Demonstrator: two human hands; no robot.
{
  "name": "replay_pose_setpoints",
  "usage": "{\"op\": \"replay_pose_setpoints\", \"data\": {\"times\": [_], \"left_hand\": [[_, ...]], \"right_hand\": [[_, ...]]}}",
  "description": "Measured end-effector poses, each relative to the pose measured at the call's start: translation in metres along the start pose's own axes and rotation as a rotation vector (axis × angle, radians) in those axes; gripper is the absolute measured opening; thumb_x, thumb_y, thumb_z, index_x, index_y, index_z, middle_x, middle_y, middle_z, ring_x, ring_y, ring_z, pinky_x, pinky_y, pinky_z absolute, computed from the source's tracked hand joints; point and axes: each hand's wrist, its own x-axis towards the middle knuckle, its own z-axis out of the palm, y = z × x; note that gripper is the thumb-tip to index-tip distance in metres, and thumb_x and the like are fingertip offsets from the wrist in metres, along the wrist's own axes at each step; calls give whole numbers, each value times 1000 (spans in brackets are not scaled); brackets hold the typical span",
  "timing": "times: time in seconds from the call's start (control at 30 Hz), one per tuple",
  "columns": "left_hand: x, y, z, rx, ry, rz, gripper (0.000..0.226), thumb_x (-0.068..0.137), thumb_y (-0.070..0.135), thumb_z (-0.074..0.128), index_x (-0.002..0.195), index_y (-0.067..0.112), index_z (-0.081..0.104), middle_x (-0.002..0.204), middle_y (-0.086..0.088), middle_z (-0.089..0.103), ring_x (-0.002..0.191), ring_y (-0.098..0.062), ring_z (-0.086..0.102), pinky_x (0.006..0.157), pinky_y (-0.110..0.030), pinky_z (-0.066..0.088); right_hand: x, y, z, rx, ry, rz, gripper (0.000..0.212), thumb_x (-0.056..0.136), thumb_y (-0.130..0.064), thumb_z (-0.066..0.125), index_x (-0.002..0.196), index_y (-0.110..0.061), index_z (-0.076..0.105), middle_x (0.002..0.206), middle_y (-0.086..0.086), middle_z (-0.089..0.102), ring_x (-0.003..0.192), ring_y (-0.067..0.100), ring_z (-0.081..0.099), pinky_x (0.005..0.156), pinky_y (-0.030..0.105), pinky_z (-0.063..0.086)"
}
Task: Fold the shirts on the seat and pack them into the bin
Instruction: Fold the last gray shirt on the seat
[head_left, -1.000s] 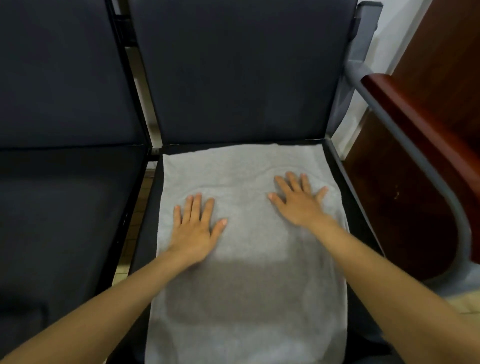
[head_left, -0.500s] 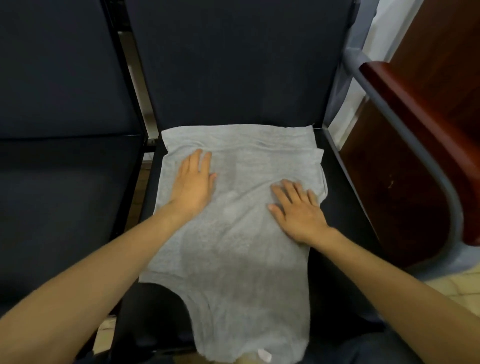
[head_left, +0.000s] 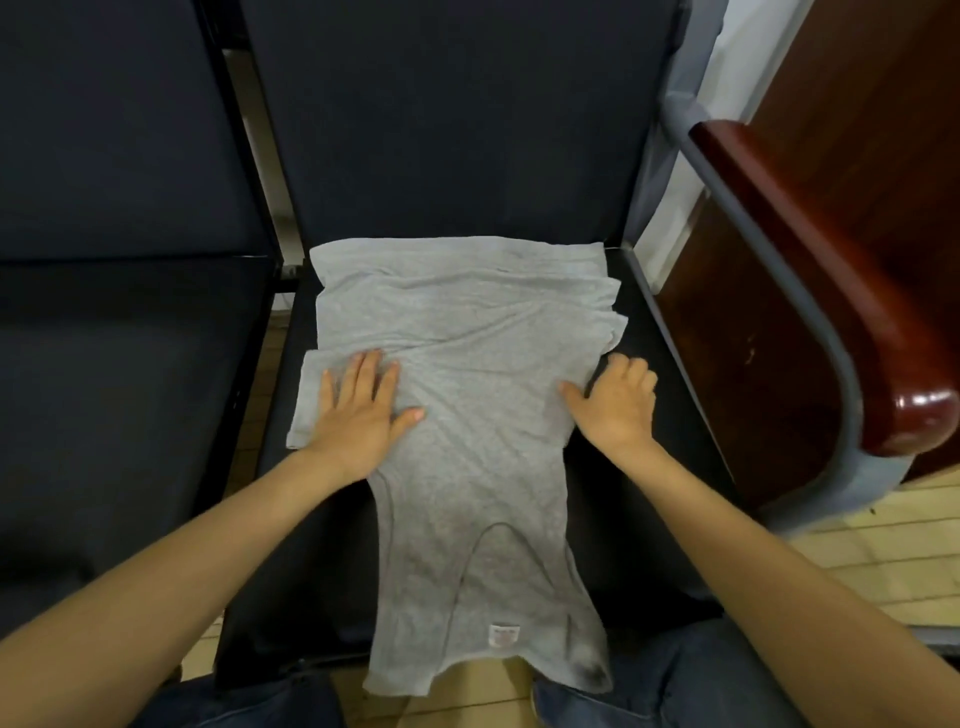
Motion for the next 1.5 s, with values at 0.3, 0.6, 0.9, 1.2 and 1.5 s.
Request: {"op": "replay_pose_setpoints", "data": {"times": [0.3,0.6,0.9,1.2,1.5], "left_hand": [[-25,21,18,-43,-11,-25,67,98,55,14,151,21,-9,158,-1,-18,144,-16,-21,116,-42,-16],[-21,5,11,-63,-71,11,68,96,58,13,150,25,-13,156,3,-25,141,-11,-26,115,-40,-18],[-28,42,3,-145,434,264,42,70,-5,76,110,2,62,109,-20,55,92,-37,57,75,-40,50],[-67,121,24,-124,164,155,43,90,47,53,114,11,57,120,-5,47,117,-24,42,100,-33,35],[-60,59,-30,-1379,-165,-347,9,88,15,65,97,12,66,95,-5,68,88,-16,63,74,-25,49]], "right_hand": [[8,-20,1,815,-125,98,21,95,-22,55,103,-3,50,103,10,56,100,23,54,79,28,45],[12,3,-33,1044,-317,264,19,84,-17,72,93,-12,56,102,5,66,88,16,64,66,27,50],[13,17,-30,883,-258,225,41,84,-13,71,116,-12,44,105,9,60,84,17,63,73,29,55],[-2,29,-33,420,-264,-1,39,91,-7,57,128,-16,49,125,7,53,116,22,52,94,29,43],[24,32,-33,4,-254,-379,24,92,-28,60,109,-12,65,124,4,53,121,27,39,100,36,37]]}}
